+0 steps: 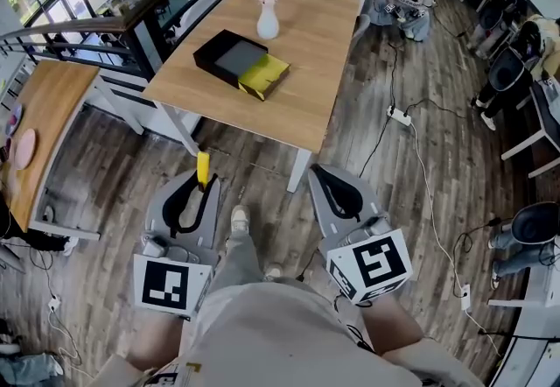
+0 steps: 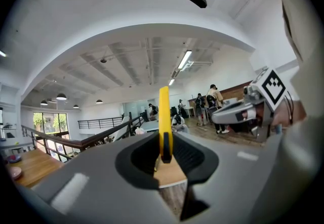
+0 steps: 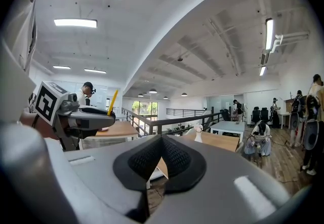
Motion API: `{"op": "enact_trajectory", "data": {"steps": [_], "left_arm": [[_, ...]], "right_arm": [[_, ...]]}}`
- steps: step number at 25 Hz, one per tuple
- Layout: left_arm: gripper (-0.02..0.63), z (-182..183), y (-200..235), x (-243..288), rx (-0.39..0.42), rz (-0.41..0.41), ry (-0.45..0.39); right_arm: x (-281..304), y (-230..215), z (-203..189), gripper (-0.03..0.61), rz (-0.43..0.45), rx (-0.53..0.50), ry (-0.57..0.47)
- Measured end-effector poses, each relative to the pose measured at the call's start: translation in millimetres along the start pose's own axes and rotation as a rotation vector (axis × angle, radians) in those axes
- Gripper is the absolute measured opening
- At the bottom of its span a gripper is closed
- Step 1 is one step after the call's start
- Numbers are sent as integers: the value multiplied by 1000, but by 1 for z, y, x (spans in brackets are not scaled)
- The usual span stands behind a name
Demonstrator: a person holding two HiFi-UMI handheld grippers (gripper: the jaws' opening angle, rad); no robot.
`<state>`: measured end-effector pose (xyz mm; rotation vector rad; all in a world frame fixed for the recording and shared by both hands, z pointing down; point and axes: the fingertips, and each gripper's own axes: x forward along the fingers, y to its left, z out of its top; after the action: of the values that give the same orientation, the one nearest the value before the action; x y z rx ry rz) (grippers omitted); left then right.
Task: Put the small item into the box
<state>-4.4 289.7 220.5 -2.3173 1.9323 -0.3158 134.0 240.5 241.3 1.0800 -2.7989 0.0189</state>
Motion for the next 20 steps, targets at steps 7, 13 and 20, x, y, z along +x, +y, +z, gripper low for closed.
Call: {"op": "enact_trajectory", "data": {"steps": [7,13,20], "left_arm": [[71,-13,22,30,-14,0,3],[71,-28,46,74,-26,-37,8],[71,-44,88,137,-73,-75,57]], "right_arm": [[35,-12,-6,0,0,-12,18],[82,-31,-13,0,-25,-7,43],[151,-52,-14,0,-39,18,74]]}}
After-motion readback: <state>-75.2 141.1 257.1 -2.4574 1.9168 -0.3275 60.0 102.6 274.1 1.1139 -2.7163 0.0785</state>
